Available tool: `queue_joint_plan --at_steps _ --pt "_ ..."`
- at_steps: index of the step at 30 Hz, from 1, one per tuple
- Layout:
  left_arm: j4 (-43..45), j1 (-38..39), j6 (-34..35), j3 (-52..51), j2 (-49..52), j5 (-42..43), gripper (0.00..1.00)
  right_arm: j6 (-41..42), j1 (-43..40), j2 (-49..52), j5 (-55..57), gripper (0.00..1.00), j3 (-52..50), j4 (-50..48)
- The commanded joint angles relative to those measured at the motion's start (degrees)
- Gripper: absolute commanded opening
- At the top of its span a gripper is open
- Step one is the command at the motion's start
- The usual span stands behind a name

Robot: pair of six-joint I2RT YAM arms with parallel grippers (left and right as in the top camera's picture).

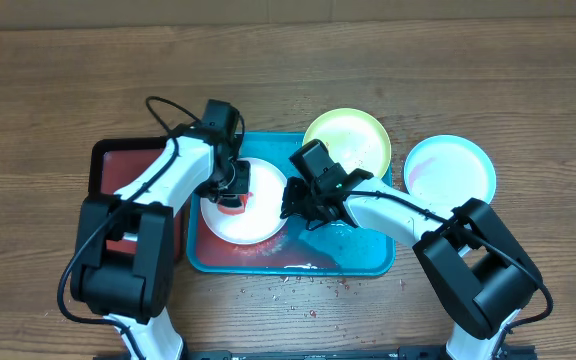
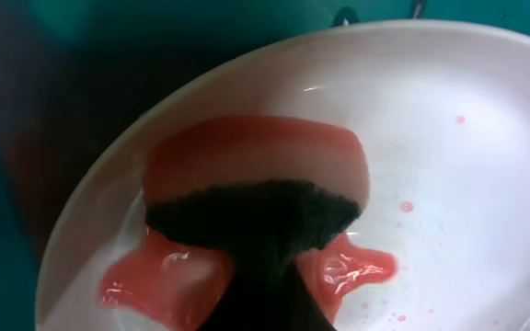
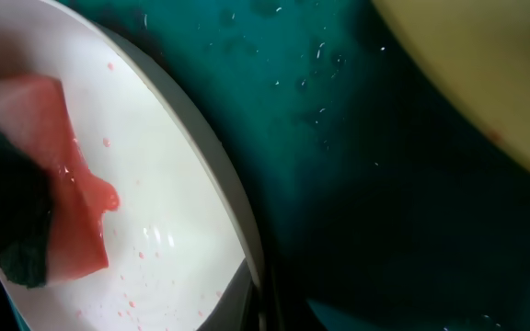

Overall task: Clean dirty plates on tray and stack at the side
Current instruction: 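Scrub the second white plate with the sponge in the left gripper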

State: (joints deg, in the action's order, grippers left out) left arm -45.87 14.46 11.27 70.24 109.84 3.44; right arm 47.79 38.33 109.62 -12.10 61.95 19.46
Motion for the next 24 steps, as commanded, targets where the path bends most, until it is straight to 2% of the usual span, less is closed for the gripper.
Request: queue_joint_plan --at_steps 1,3,4,6,9,10,12,16,19,21,24 --pt "-2.4 3.2 -8.4 -1.6 4.6 8.5 0.04 0.4 0.1 1.6 0.0 0.04 0.2 0.1" --pt "-3.8 4.7 -18.7 -1.3 4.3 19.6 0.04 0.4 0.1 1.6 0.0 0.04 0.2 -0.1" --pt "-4.5 5.1 -20.9 -1.0 4.3 22.1 0.04 0.4 0.1 1.6 0.0 0.04 0.2 -0.2" --pt "-4.9 5.8 -22.9 -0.5 4.3 24.2 0.04 0.4 0.1 1.6 0.0 0.04 0.2 -0.3" --pt "-3.5 5.6 -22.5 0.0 4.3 24.1 0.04 0.4 0.1 1.6 0.0 0.04 0.2 -0.3" --pt "-2.5 5.3 -21.0 0.1 4.3 23.2 0.04 0.4 0.1 1.6 0.0 0.04 0.2 -0.3" --pt "0.1 4.2 -12.9 0.7 4.3 16.9 0.04 0.2 0.1 1.6 0.0 0.04 0.2 -0.3" --pt "1.4 1.4 7.6 2.4 4.3 -4.4 0.04 0.2 0.1 1.6 0.0 0.04 0.2 -0.3" --pt "-2.9 -0.5 18.6 4.0 4.3 -18.0 0.04 0.2 0.1 1.6 0.0 0.04 0.2 -0.3" --pt "-5.3 -1.3 21.1 4.3 4.3 -22.6 0.04 0.2 0.1 1.6 0.0 0.04 0.2 -0.3" --pt "-8.5 -1.7 19.3 4.3 4.4 -23.1 0.04 0.2 0.1 1.6 0.0 0.04 0.2 -0.3"
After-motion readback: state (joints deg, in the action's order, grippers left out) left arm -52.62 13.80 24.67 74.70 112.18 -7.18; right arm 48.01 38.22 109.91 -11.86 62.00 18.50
